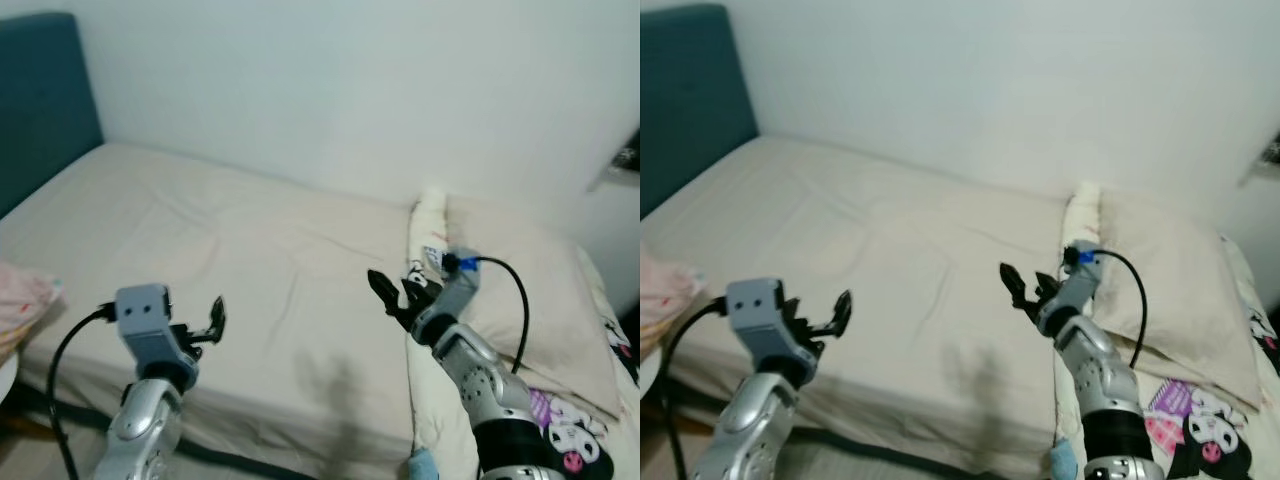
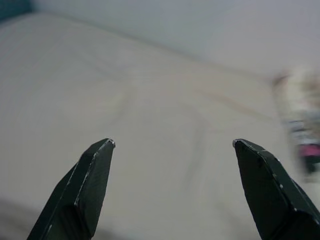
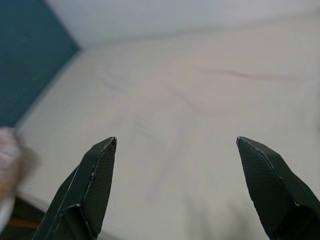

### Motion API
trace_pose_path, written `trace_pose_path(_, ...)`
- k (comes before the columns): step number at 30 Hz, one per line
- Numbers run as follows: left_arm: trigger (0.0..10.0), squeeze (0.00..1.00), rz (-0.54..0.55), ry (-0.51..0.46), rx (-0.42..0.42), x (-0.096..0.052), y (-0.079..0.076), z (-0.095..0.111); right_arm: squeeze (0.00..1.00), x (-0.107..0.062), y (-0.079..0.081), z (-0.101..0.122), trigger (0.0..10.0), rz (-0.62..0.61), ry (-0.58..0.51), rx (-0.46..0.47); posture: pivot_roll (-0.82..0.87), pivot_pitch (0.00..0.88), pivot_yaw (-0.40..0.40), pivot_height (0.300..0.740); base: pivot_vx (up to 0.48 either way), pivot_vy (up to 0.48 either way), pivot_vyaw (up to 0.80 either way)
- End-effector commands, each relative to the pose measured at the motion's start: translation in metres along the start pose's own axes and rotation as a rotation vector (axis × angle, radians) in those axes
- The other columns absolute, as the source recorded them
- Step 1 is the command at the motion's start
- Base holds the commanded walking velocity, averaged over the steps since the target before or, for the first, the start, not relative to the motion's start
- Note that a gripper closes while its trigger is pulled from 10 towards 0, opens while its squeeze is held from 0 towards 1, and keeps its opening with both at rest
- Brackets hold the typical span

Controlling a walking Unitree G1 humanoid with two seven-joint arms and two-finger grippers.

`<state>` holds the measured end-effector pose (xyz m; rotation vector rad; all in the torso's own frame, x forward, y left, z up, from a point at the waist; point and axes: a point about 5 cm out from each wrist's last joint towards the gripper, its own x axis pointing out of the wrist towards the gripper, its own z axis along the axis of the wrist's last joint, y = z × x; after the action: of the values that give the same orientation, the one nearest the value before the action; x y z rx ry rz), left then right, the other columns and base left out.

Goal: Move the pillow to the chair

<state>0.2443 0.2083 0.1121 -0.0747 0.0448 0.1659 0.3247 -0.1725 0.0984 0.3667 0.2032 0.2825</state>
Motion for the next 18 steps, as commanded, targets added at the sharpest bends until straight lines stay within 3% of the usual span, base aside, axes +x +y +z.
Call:
trace_pose_path(1, 10.0, 0.0, 0.036, 0.027, 0.025, -0.003, 0.008, -0.008, 0.0, -0.006, -0.011, -0.007, 10.0, -0.044, 0.027, -0.025, 0.01, 0.0, -0.1, 0.74, 0.0, 0.0, -0.77)
trace_pose_path(2, 10.0, 0.0, 0.065, 0.066, 0.071, -0.007, 0.022, -0.019, 0.0, -0.012, -0.014, -0.016, 10.0, -0.055, 0.05, -0.047, 0.01, 0.0, -0.093, 0.74, 0.0, 0.0, -0.77)
trace_pose_path(5, 10.0, 0.0, 0.086, 0.104, 0.111, -0.011, 0.035, -0.029, 0.0, -0.021, -0.02, -0.029, 10.0, -0.076, 0.085, -0.06, 0.01, 0.0, -0.081, 0.74, 0.0, 0.0, -0.77)
trace_pose_path(7, 10.0, 0.0, 0.11, 0.149, 0.154, -0.016, 0.051, -0.041, 0.0, -0.039, -0.03, -0.05, 10.0, -0.113, 0.142, -0.088, 0.0, 0.0, -0.062, 0.74, 0.0, 0.0, -0.77)
trace_pose_path(9, 10.0, 0.0, 0.125, 0.171, 0.172, -0.018, 0.059, -0.049, 0.0, -0.049, -0.041, -0.061, 10.0, -0.155, 0.176, -0.105, 0.0, 0.0, -0.057, 0.74, 0.0, 0.0, -0.77)
trace_pose_path(14, 10.0, 0.0, 0.129, 0.189, 0.193, -0.016, 0.06, -0.056, 0.0, -0.049, -0.049, -0.062, 10.0, -0.183, 0.182, -0.125, 0.0, 0.0, -0.067, 0.74, 0.0, 0.0, -0.77)
trace_pose_path(17, 10.0, 0.0, 0.131, 0.184, 0.196, -0.013, 0.059, -0.057, 0.0, -0.043, -0.05, -0.057, 10.0, -0.186, 0.174, -0.152, -0.01, 0.0, -0.076, 0.74, 0.0, 0.0, -0.77)
trace_pose_path(18, 10.0, 0.0, 0.143, 0.174, 0.179, -0.011, 0.056, -0.059, 0.0, -0.033, -0.049, -0.045, 10.0, -0.174, 0.138, -0.173, -0.03, 0.0, -0.075, 0.74, 0.0, 0.0, -0.77)
